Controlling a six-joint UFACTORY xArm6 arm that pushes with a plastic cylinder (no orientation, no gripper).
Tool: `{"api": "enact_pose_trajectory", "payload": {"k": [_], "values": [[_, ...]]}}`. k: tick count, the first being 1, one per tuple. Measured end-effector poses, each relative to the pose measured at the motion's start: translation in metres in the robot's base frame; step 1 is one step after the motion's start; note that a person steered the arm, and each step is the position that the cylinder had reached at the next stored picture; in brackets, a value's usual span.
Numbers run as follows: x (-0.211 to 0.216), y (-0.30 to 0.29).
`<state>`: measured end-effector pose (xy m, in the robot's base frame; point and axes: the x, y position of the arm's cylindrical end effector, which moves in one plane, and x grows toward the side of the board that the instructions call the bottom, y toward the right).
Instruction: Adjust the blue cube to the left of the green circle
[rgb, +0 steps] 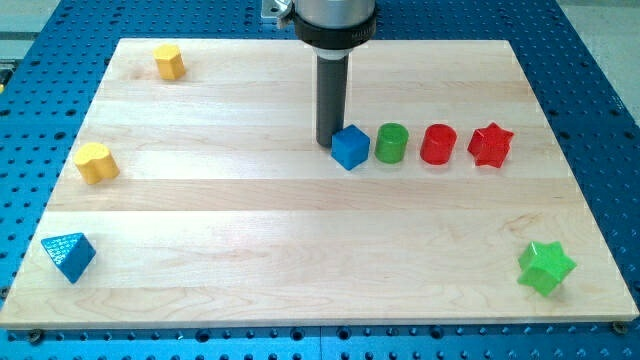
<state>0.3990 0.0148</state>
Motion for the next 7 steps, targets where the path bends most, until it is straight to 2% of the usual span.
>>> {"api": "enact_pose_trajectory", "payload": {"k": [1,2,3,4,5,7], "values": [[0.032,-0.044],[0.113,0.009],[0.097,0.048],[0.052,0.059],[0.047,0.038],[0.092,-0.062]]}}
